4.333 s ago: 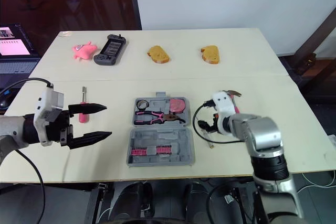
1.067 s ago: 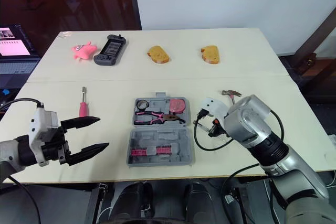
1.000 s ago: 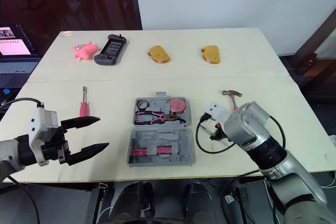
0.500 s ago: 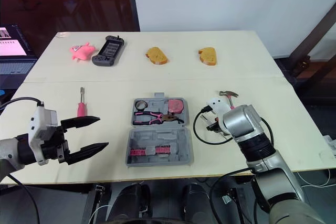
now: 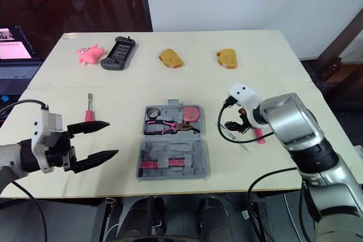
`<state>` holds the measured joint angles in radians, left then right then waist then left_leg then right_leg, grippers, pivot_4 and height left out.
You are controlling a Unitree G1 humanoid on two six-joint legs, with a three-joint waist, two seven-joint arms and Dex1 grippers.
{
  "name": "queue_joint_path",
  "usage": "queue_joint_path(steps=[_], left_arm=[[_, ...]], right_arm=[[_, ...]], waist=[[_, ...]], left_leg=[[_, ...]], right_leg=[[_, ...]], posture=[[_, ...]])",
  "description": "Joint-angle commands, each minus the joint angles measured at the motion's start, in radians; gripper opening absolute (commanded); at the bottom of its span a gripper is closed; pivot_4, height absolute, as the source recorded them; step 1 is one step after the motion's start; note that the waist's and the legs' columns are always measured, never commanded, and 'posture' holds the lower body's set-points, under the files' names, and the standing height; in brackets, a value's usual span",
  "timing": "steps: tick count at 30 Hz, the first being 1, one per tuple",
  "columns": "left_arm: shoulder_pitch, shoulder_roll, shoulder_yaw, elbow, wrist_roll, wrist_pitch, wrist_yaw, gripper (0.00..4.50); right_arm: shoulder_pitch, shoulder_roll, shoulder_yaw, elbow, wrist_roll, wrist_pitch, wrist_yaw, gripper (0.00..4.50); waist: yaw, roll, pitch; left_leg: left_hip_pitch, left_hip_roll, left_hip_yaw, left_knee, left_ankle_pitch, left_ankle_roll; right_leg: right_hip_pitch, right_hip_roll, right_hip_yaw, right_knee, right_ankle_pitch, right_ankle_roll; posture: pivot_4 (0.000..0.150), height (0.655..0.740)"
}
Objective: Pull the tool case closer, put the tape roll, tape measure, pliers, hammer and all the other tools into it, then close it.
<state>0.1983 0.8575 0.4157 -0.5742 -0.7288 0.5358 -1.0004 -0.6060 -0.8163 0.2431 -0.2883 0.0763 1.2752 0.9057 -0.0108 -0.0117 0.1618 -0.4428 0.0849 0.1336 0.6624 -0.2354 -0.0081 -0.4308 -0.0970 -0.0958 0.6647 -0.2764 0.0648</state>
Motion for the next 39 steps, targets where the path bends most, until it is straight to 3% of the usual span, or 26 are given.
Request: queue_joint_path(steps=[1, 5, 8, 16, 19, 21, 30, 33, 37, 39], left_arm=[[-0.014, 0.011, 0.002, 0.002, 0.000, -0.011, -0.009, 4.50], [-0.021, -0.003, 0.003, 0.001, -0.019, -0.014, -0.008, 4.50], [-0.027, -0.007, 0.005, -0.004, -0.033, -0.009, -0.004, 4.50], [-0.027, -0.002, 0.006, -0.009, -0.030, -0.007, 0.006, 4.50], [-0.025, 0.001, 0.011, -0.012, -0.030, -0.006, 0.007, 4.50], [-0.025, 0.002, 0.013, -0.012, -0.031, -0.006, 0.007, 4.50], [-0.020, 0.006, 0.018, -0.014, -0.030, -0.014, -0.004, 4.50], [-0.020, 0.007, 0.017, -0.013, -0.027, -0.016, -0.007, 4.50], [-0.025, 0.009, 0.013, -0.008, -0.025, -0.017, -0.008, 4.50], [-0.022, 0.009, 0.014, -0.006, -0.023, -0.018, -0.011, 4.50]], right_arm=[[0.075, -0.020, -0.060, 0.004, 0.007, -0.162, -0.039, 4.46], [0.192, 0.029, -0.113, 0.079, 0.061, -0.249, -0.053, 4.46], [0.303, 0.048, -0.118, 0.136, 0.032, -0.438, -0.097, 4.46], [0.344, 0.111, -0.152, 0.216, 0.057, -0.518, -0.147, 4.46], [0.326, 0.121, -0.147, 0.246, 0.053, -0.533, -0.157, 3.67], [0.318, 0.124, -0.144, 0.260, 0.050, -0.536, -0.160, 2.78], [0.317, 0.130, -0.139, 0.271, 0.057, -0.519, -0.159, 2.78], [0.315, 0.138, -0.143, 0.275, 0.057, -0.512, -0.172, 1.88], [0.313, 0.144, -0.142, 0.277, 0.059, -0.497, -0.187, 0.05], [0.313, 0.142, -0.140, 0.266, 0.061, -0.488, -0.188, 0.05]], waist=[[0.000, 0.000, 0.000], [-0.001, 0.000, 0.000], [0.002, 0.000, 0.000], [-0.003, 0.001, 0.001], [-0.001, 0.001, 0.001], [-0.002, 0.001, 0.001], [-0.001, 0.001, 0.001], [-0.002, 0.001, 0.001], [-0.002, 0.000, 0.000], [-0.001, 0.000, 0.000]], left_leg=[[0.000, 0.000, 0.000, 0.000, 0.000, 0.000], [0.000, 0.000, 0.000, 0.001, 0.000, 0.000], [0.000, 0.000, 0.000, 0.001, 0.000, 0.000], [0.001, 0.000, 0.000, 0.001, 0.001, -0.001], [0.001, 0.000, 0.000, 0.001, 0.001, -0.001], [0.001, 0.000, 0.000, 0.001, 0.001, -0.001], [0.001, 0.000, 0.000, 0.001, 0.001, -0.001], [0.001, 0.000, 0.000, 0.001, 0.001, -0.001], [0.001, 0.000, 0.000, 0.001, 0.001, -0.001], [0.001, 0.000, 0.000, 0.001, 0.001, -0.001]], right_leg=[[0.000, 0.000, 0.000, 0.000, 0.000, 0.000], [0.001, 0.000, 0.000, 0.000, 0.000, 0.000], [0.002, 0.000, -0.001, 0.000, 0.000, 0.000], [0.002, 0.000, -0.001, 0.001, 0.000, 0.000], [0.002, 0.000, -0.001, 0.000, 0.000, 0.000], [0.002, 0.000, -0.001, 0.000, 0.000, 0.000], [0.002, 0.000, -0.001, 0.000, 0.000, 0.000], [0.002, 0.000, -0.001, 0.000, 0.000, 0.000], [0.002, 0.000, -0.001, 0.000, 0.000, 0.000], [0.003, 0.000, -0.001, 0.000, 0.000, 0.000]], posture=[[0.150, 0.7188], [0.150, 0.7188], [0.150, 0.7188], [0.150, 0.7188], [0.150, 0.7188], [0.150, 0.7188], [0.150, 0.7188], [0.150, 0.7188], [0.150, 0.7188], [0.150, 0.7188]])
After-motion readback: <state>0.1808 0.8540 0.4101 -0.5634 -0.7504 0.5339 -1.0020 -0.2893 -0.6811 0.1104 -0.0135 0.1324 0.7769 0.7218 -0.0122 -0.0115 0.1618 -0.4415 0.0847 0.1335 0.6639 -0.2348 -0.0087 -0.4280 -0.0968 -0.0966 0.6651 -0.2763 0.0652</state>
